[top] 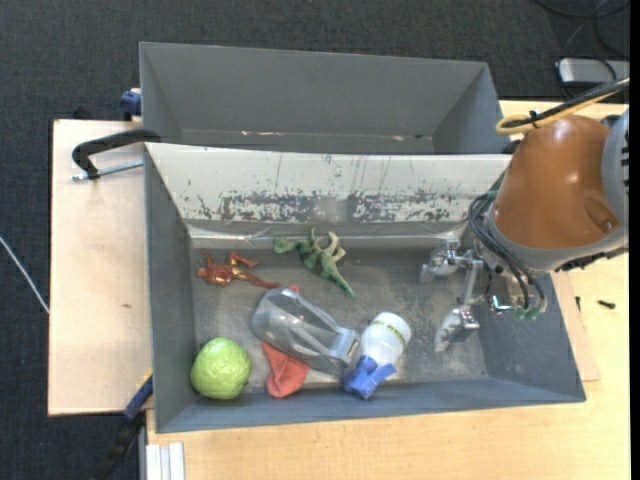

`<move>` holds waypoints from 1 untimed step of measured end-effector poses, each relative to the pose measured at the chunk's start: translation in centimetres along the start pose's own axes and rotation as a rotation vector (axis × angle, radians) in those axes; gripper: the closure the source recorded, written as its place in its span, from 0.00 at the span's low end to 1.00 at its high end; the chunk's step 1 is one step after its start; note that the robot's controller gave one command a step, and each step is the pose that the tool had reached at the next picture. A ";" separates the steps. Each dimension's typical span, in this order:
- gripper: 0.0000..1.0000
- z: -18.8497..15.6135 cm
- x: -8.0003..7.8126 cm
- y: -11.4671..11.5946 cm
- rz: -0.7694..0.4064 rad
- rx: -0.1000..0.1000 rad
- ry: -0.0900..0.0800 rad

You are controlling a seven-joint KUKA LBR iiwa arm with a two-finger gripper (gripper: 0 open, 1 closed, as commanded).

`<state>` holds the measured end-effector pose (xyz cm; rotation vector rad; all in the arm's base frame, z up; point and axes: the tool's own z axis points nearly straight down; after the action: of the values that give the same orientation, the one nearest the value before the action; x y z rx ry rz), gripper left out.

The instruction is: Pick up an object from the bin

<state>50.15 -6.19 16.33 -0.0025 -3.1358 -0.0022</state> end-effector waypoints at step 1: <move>0.00 -0.4 -0.2 0.0 -0.001 0.001 -0.008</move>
Offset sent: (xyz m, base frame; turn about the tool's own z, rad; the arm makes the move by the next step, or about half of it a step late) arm 0.0068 0.0748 -0.0933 -0.2624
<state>50.34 -6.18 16.73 -0.0006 -3.1439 -0.0007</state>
